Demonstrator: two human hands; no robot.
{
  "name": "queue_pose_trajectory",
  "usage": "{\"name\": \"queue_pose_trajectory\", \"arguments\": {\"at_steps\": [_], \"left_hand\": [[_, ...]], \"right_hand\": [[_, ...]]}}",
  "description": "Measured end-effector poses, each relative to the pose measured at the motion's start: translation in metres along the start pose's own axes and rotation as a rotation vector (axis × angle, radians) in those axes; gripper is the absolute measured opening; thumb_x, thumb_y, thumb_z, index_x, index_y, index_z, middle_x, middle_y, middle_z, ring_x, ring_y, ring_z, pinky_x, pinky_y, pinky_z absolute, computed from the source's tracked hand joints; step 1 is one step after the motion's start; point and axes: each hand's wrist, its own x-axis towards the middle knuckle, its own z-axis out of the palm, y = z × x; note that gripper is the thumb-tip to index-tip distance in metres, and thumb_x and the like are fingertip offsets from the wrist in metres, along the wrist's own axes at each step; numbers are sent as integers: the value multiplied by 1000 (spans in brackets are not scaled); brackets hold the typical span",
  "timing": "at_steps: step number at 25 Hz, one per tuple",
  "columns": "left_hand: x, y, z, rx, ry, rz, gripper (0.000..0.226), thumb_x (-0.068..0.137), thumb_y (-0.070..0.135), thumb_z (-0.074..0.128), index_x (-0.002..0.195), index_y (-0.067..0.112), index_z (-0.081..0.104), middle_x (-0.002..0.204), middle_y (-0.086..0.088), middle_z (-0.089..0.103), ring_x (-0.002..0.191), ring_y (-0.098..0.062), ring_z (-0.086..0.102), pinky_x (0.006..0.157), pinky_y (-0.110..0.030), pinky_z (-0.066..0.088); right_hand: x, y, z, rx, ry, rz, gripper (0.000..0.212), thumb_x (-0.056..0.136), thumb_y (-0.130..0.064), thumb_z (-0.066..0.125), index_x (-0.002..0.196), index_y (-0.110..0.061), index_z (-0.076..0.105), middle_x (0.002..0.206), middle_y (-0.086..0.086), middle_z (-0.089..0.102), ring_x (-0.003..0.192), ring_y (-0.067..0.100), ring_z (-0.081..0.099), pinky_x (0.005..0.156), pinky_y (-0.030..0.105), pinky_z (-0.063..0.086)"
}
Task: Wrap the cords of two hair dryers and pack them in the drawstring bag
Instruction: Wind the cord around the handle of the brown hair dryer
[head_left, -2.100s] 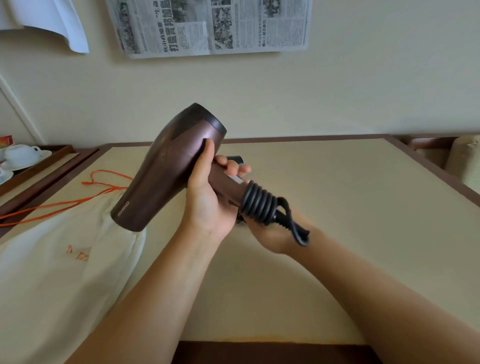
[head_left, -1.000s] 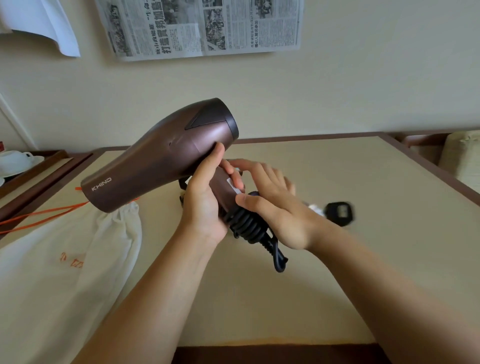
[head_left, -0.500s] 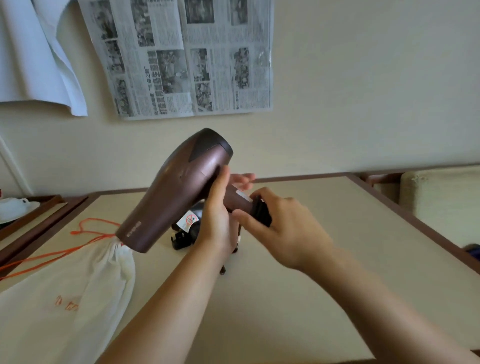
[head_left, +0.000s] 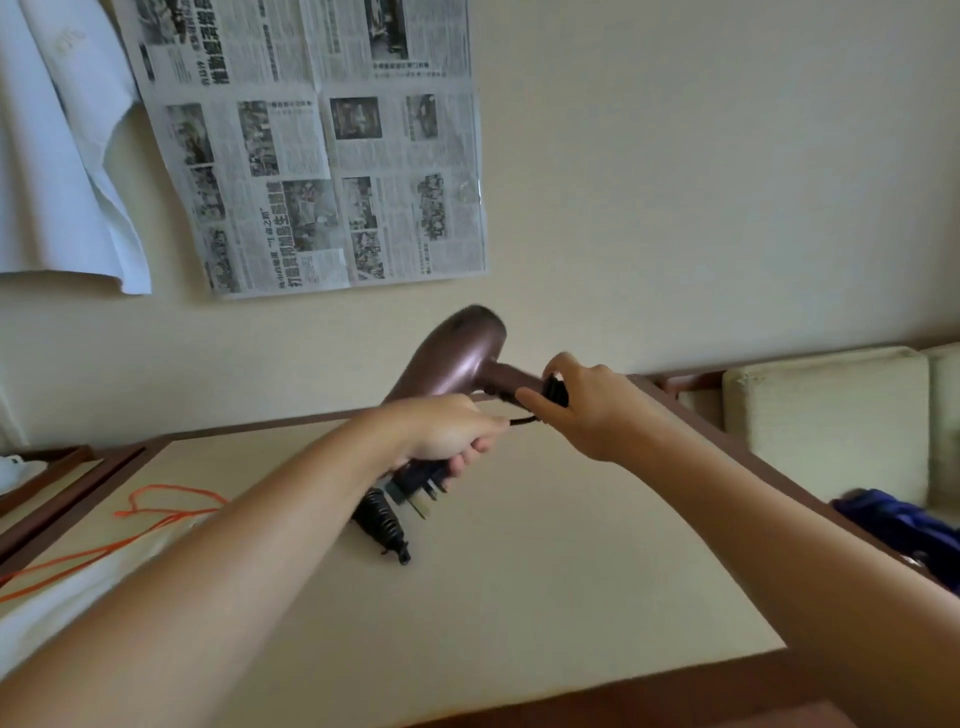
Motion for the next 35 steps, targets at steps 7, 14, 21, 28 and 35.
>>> {"name": "queue_pose_trajectory", "arguments": {"at_steps": [7,14,21,28,35], "left_hand": [[10,20,18,722,-82,-211,23,102,3,42,83,9,54,61,-2,55,47,-14,45,46,-22,38],[38,-26,66,1147,-52,-277,45,100,2,45,144,2,56,102,-12,64,94,-32,64,70,-34,51],[27,24,46,1221,79,-95,35,105,10,45,136,7,60,85,-5,56,69,-21,53,60,-31,41],[57,-38,101,1107,210,-270,48,91,-2,56,138,8,54,124,-11,61,102,-30,63,78,-34,47],[85,-34,49,1035,595,-2,31,107,17,37,132,15,54,128,-3,58,129,-26,57,97,-32,44]], "right_hand": [[-22,13,22,83,-60,-12,57,87,-77,49,111,-26,53,86,-2,65,71,19,62,67,40,56],[-28,11,25,96,154,4,65,77,-89,47,99,-29,52,74,-5,64,66,19,61,54,35,50],[-39,21,50,-55,17,4,57,85,-85,41,93,-30,53,71,-4,58,67,27,58,51,31,37],[-56,0,24,206,237,126,69,75,-86,57,105,-26,46,65,-13,53,57,14,55,45,31,35],[-80,-25,2,344,264,28,72,69,-87,60,115,-32,51,67,-7,62,59,10,58,49,28,36]]}}
